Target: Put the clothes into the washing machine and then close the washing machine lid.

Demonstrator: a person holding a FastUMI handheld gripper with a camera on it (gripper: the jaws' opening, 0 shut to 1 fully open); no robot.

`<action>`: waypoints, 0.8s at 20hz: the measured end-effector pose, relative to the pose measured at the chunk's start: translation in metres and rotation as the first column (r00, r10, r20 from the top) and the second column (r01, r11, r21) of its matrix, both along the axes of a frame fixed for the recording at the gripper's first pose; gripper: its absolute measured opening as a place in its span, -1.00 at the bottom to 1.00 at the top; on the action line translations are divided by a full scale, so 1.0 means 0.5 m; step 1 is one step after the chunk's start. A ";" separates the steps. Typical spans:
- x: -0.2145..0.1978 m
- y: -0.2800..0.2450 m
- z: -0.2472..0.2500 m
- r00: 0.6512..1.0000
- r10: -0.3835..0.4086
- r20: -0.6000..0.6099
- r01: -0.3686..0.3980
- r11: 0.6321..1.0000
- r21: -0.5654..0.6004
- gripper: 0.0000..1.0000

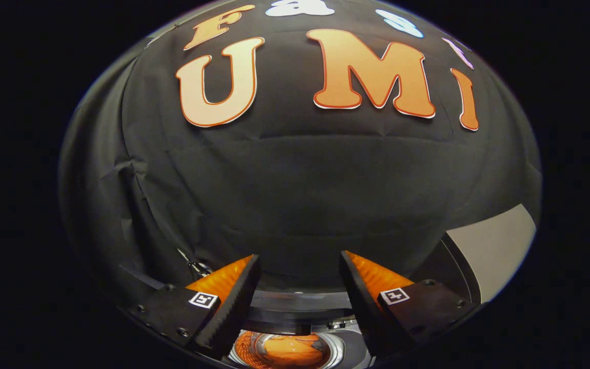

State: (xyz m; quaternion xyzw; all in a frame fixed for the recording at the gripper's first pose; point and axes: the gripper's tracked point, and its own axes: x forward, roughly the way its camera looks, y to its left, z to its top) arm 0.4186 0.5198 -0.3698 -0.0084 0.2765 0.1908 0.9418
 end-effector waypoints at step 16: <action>-0.173 -0.059 -0.035 1.000 -0.005 0.022 0.005 1.000 -0.005 0.98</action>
